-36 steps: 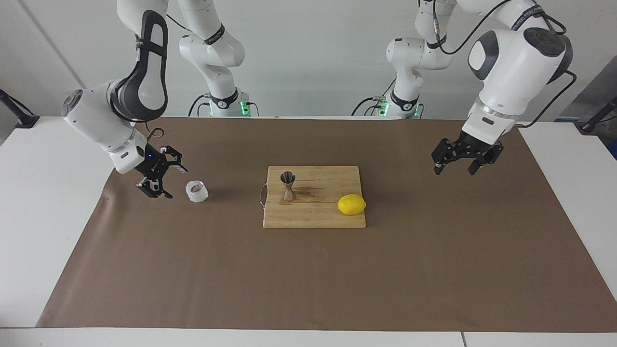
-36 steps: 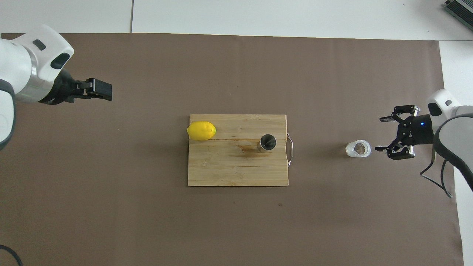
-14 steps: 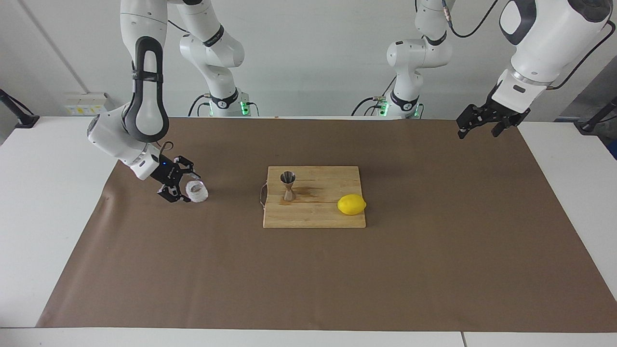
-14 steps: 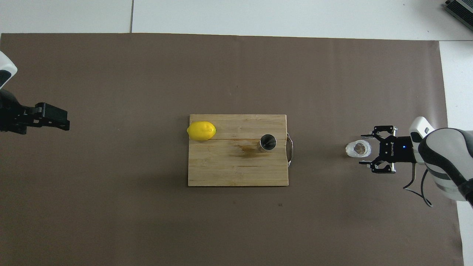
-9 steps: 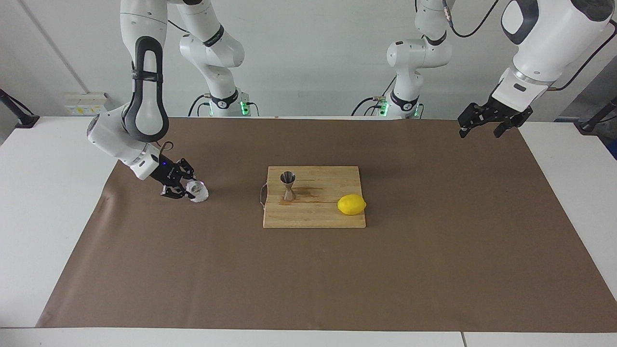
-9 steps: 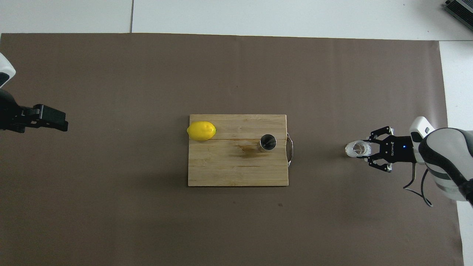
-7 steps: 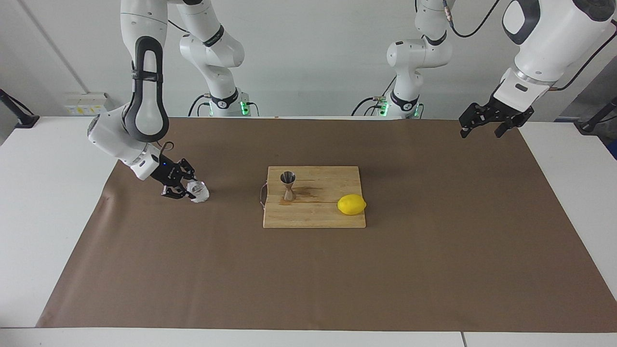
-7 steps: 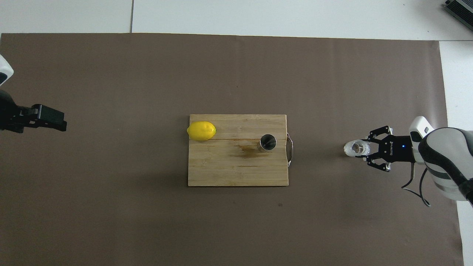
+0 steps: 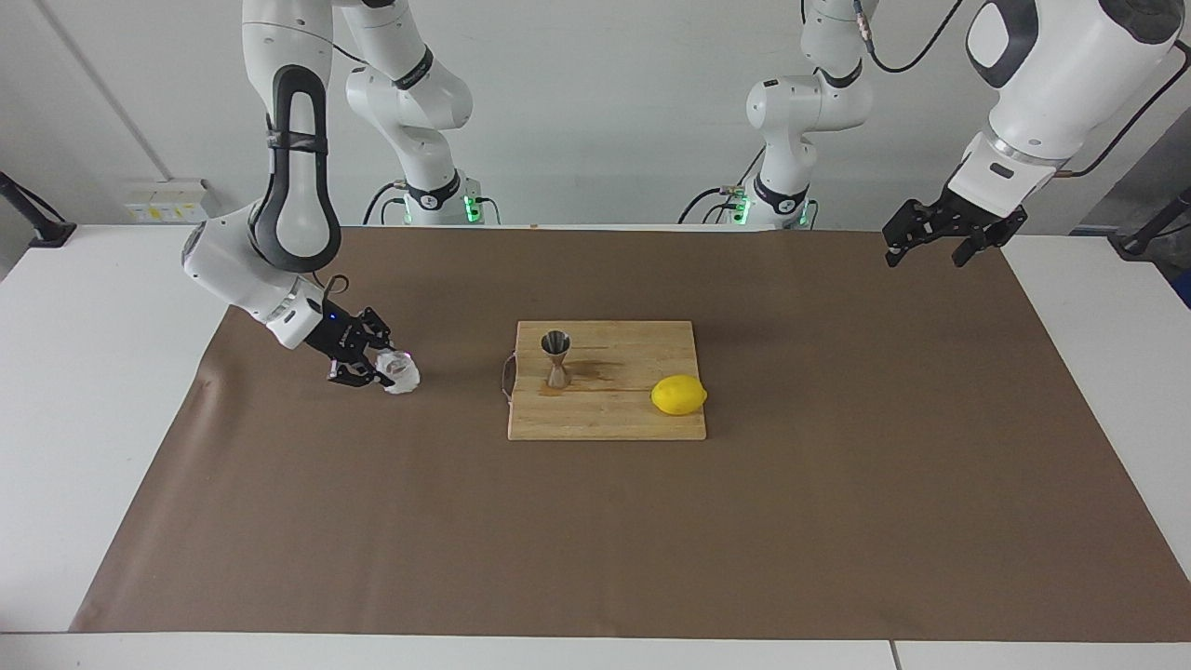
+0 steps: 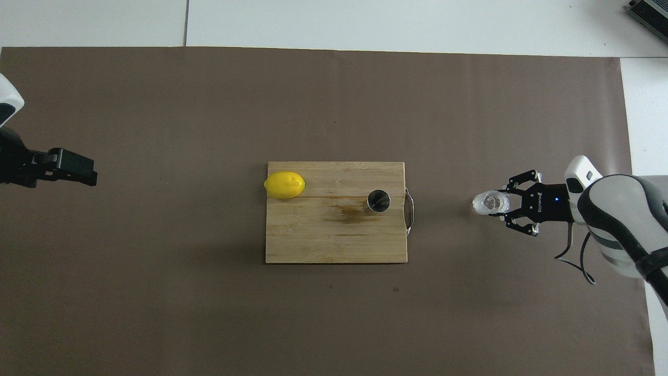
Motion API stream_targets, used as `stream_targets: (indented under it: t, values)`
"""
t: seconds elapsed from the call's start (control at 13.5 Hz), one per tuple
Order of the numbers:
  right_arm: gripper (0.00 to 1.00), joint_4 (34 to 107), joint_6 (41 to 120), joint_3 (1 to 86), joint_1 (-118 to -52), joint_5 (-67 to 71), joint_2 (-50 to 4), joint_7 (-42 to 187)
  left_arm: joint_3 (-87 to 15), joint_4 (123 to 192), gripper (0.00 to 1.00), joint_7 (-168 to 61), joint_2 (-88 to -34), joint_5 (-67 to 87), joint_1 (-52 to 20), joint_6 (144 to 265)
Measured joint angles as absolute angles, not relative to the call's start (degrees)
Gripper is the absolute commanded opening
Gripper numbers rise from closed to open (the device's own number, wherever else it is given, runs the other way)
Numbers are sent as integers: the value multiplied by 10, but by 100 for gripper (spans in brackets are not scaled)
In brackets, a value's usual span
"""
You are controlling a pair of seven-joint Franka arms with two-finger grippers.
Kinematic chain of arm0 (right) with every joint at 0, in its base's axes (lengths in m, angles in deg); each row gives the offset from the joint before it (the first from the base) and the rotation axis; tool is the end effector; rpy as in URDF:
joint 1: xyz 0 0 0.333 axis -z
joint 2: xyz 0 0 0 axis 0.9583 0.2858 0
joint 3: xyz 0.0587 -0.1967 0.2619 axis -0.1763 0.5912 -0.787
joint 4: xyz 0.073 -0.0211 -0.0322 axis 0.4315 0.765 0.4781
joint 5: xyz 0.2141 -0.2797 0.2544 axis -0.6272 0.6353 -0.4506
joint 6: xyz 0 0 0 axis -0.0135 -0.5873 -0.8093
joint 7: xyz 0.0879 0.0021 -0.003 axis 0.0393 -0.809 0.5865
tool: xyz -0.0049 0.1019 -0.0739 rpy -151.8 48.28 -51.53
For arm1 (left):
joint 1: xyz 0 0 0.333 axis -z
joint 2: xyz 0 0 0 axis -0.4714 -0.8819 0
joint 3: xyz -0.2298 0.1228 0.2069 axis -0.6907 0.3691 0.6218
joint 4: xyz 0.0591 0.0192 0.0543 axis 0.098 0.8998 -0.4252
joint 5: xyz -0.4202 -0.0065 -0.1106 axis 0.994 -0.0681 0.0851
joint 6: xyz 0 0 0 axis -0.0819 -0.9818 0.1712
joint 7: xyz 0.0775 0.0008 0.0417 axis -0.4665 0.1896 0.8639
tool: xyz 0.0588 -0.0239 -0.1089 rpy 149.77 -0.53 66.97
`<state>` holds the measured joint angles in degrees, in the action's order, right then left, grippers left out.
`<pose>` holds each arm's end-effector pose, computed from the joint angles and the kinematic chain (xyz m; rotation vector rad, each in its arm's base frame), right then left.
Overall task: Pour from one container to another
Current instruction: 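Lift the white cup with the right gripper over the metal cup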
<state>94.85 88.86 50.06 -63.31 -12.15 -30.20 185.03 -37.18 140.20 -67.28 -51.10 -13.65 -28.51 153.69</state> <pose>0.5589 -0.0551 0.2759 -2.0317 -1.7307 -0.6394 0.5864 -0.0442 0.6106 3.1134 -0.0582 -0.0972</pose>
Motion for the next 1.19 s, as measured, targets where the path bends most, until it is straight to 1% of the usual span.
stream_targets:
  t: [0.22,0.59,0.89,1.19]
  values:
    - [0,937,889,498,-659,-122,-316,1792,-372,1404,100,-673,-511,-137,-285,1537]
    - [0,905,889,496,-722,-119,-333,1656,-371,1405,100,-673,-510,-137,-285,1537]
    - [0,870,888,495,-773,-72,-336,1535,-371,1406,100,-673,-510,-137,-285,1537]
    - [0,831,883,494,-819,3,-338,1423,-370,1406,100,-672,-510,-137,-288,1537]
